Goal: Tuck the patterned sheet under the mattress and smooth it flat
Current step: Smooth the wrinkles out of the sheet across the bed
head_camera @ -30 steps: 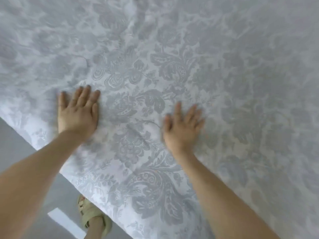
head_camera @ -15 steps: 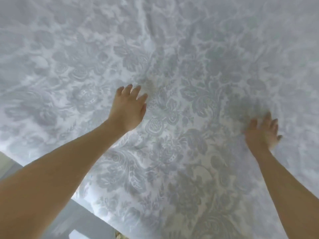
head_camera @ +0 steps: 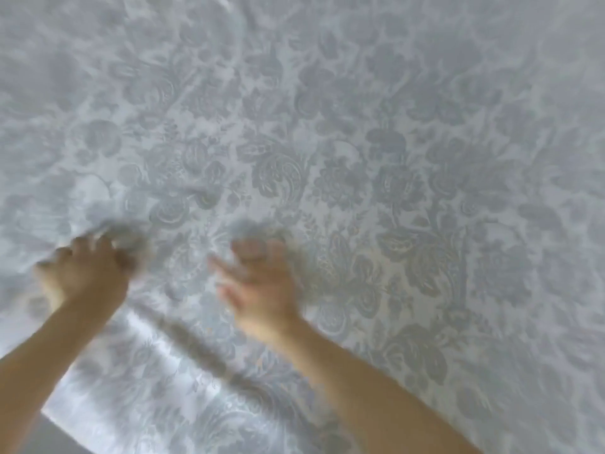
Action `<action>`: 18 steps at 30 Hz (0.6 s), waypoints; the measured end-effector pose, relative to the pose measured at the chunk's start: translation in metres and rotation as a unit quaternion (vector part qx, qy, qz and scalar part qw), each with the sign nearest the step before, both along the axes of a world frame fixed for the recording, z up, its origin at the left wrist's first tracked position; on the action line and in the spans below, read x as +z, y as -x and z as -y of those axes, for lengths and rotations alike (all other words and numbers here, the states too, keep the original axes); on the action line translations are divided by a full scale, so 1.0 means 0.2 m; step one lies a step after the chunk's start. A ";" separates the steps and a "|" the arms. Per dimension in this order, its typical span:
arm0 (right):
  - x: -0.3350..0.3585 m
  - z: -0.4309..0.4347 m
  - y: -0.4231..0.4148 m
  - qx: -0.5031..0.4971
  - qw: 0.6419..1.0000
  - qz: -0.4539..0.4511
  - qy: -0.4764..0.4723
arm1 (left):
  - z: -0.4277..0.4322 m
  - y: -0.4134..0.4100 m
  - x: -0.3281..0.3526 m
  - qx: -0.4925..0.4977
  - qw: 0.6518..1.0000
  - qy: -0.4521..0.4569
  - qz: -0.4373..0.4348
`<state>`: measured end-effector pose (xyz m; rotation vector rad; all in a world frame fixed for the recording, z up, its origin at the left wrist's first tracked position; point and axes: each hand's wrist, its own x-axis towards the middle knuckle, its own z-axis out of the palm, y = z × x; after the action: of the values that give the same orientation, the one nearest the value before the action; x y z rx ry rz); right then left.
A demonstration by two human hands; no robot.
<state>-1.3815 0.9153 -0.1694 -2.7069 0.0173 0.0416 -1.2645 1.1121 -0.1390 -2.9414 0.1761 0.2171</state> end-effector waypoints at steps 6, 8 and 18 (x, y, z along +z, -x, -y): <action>-0.03 1.19 0.01 -0.478 0.856 -0.125 0.153 | 0.56 -0.37 -0.03 -0.235 0.964 0.115 0.048; -0.05 1.29 -0.03 -0.559 0.795 -0.205 0.121 | 0.72 -0.48 -0.07 -0.300 0.948 0.109 0.014; -0.25 -0.23 -1.62 -0.237 0.956 -0.088 0.147 | -0.35 -1.71 -0.33 -0.175 0.979 0.074 0.075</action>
<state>-1.0567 0.9621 -0.2204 -2.9045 0.7803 0.1456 -0.9235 1.1820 -0.2044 -2.9881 0.7063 -0.0718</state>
